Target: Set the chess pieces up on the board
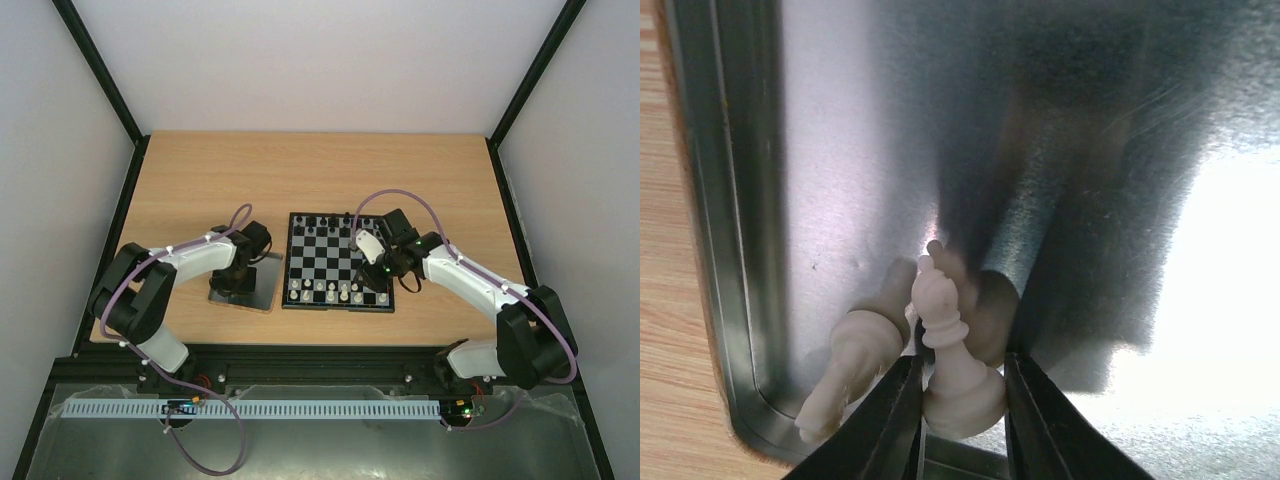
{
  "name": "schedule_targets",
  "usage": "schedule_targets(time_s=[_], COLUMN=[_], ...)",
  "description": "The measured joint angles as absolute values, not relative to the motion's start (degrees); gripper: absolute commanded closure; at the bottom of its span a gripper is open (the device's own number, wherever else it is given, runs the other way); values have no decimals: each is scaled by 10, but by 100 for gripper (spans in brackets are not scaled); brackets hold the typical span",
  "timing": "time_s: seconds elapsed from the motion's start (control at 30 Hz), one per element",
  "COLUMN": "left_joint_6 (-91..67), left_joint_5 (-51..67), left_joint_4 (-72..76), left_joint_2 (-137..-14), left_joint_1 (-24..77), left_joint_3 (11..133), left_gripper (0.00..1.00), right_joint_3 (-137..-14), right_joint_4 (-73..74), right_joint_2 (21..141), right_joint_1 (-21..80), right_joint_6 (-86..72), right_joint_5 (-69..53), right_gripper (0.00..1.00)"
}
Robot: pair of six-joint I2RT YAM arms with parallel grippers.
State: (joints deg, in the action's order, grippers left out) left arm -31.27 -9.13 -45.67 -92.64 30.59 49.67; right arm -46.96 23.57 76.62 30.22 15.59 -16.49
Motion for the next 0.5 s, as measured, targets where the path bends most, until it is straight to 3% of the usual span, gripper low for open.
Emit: schedule_targets(time_s=[0.5], left_joint_6=[-295], left_joint_5=[-81], left_joint_4=[-417], left_joint_2=[-915], left_joint_1=[353], left_joint_3=[499], left_gripper=[88], right_joint_3=[-470], right_joint_4=[236], right_joint_2=[775], right_joint_1=[302], right_joint_6=[152], right_joint_5=[-161], right_gripper=[64])
